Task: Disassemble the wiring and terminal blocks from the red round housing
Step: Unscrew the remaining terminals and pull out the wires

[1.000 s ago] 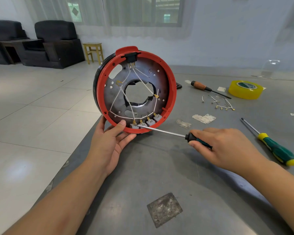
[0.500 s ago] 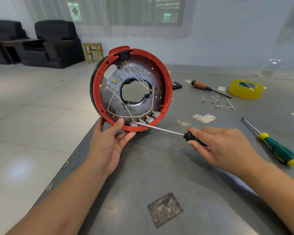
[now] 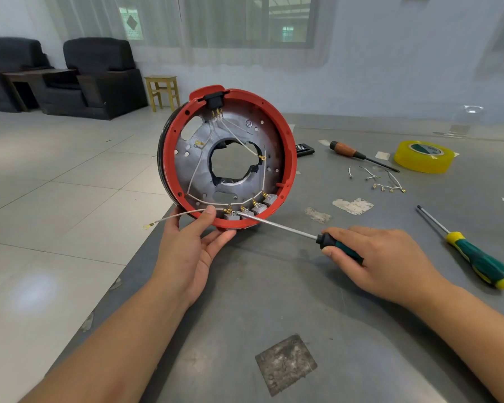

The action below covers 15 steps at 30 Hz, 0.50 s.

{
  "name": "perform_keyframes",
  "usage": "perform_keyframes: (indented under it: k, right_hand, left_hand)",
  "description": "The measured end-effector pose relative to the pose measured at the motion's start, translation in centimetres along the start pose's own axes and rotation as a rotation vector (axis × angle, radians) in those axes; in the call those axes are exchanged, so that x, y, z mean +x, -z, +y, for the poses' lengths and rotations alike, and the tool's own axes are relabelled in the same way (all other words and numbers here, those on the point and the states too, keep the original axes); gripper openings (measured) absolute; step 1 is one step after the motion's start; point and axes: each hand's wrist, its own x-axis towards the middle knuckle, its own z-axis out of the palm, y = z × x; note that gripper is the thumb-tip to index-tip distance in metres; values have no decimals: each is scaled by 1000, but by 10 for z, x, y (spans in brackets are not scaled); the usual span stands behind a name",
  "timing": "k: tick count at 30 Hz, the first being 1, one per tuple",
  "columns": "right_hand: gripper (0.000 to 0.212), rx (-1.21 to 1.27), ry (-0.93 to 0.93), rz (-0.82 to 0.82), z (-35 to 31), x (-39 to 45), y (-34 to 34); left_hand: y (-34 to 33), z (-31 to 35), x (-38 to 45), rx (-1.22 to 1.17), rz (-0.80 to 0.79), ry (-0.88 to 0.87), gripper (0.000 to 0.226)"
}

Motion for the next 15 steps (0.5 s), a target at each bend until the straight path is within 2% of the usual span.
perform_keyframes:
  k: [4,9,11,15]
  right_hand:
    - [53,34,-26,-36,2,-1,-1]
    - [42,106,-99,23,6,-2,-2]
    - [40,155,-171,48,10,-3,-2]
    - [33,225,-390,214,20,-3,-7]
  left_hand:
    - [0,0,1,11,9,-1,47]
    - [0,-1,1,28,13,-11,47]
    - [0,-2,1,32,10,-16,47]
    - [1,-2,2,27,8,-23,49]
